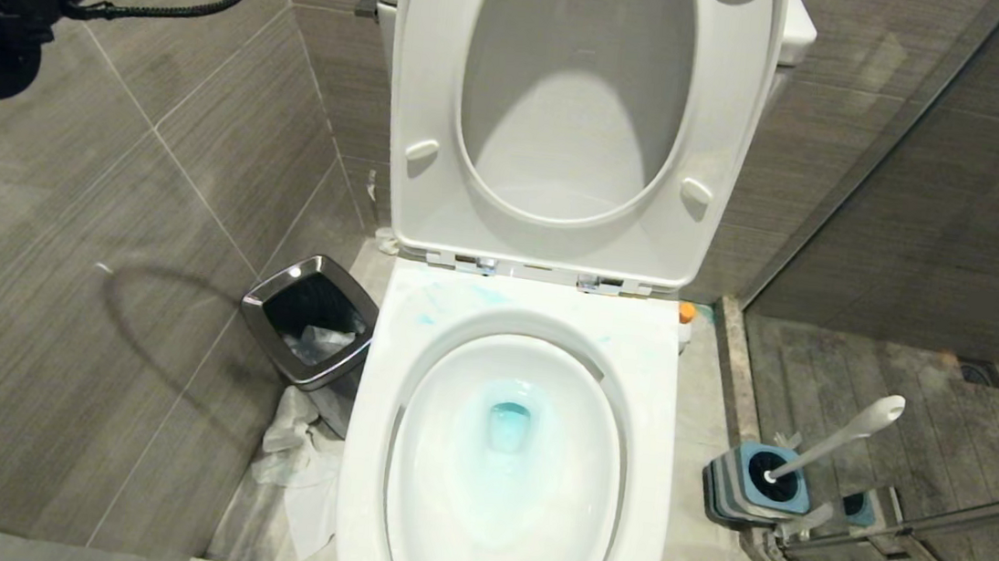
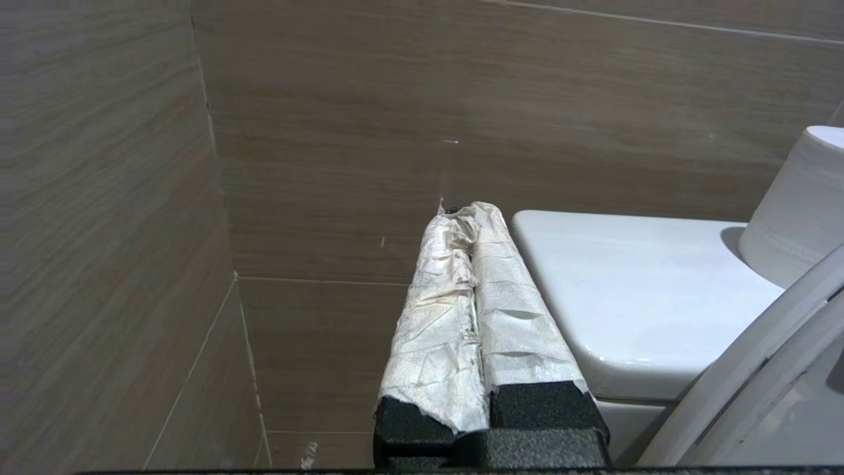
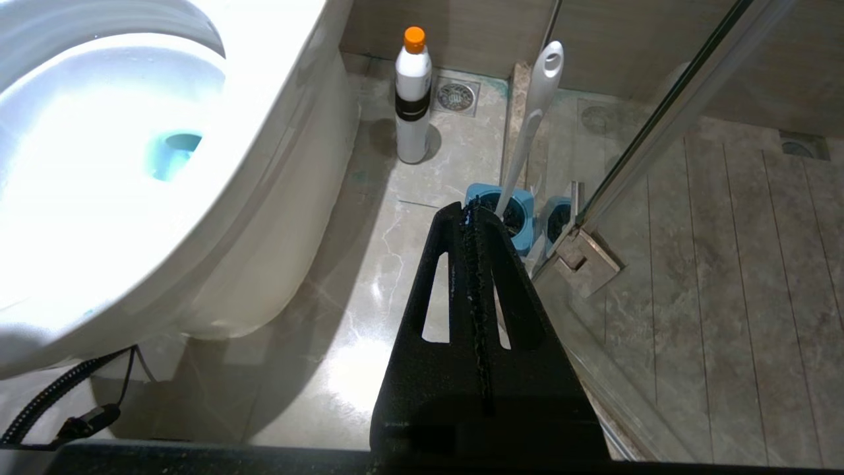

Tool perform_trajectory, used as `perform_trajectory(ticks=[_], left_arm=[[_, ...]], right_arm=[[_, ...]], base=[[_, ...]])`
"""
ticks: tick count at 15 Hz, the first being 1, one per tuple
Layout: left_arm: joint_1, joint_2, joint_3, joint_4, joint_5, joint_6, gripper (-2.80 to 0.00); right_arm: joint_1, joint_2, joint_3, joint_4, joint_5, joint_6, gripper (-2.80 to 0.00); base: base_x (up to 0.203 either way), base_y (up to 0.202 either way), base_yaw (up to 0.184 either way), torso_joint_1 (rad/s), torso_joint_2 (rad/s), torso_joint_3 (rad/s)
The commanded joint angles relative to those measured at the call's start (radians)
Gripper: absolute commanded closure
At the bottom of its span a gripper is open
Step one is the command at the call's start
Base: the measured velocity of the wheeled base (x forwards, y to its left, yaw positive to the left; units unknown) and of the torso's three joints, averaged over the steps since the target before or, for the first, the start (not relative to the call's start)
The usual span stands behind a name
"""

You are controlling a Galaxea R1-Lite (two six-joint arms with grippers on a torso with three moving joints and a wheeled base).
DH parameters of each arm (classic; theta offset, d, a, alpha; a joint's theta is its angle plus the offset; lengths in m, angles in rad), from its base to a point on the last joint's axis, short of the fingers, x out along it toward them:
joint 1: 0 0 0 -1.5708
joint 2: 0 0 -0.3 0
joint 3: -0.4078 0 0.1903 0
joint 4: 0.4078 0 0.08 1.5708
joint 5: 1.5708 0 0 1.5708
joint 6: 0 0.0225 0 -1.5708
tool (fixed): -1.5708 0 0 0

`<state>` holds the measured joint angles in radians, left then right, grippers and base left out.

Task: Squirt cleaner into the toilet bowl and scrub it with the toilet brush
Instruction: Flush the toilet

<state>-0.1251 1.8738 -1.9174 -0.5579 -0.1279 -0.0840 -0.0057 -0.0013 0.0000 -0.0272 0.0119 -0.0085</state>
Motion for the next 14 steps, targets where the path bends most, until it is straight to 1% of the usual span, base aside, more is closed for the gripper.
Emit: perform_trajectory(ticks=[1,2,5,12,14], left_arm=[[-0.001,-0.002,0.002,-0.004,0.001,-0.002,0.00],[-0.001,-0.002,0.002,-0.002,0.001,-0.011,0.00],[-0.002,-0.013,0.003,-0.001,0.014,-0.067,0.00],[-0.001,-0.036,0.014,-0.004,0.016,-0.080,0.00],[0.003,-0.039,0.014,-0.005,0.018,-0.098,0.00]], right_arm=[[0.000,0.000,0.012,0.000,0.000,-0.001,0.00],[0.000,0.000,0.012,0.000,0.000,-0.001,0.00],[0.000,0.000,0.011,0.000,0.000,-0.001,0.00],[0.000,0.000,0.012,0.000,0.000,-0.001,0.00],[0.000,0.000,0.012,0.000,0.000,-0.001,0.00]], base=[[0.000,0.000,0.000,0.000,0.00,0.000],[0.000,0.000,0.000,0.000,0.00,0.000],[0.000,0.000,0.000,0.002,0.00,-0.072],[0.000,0.000,0.000,0.003,0.00,-0.183],[0.000,0.000,0.000,0.000,0.00,-0.180]])
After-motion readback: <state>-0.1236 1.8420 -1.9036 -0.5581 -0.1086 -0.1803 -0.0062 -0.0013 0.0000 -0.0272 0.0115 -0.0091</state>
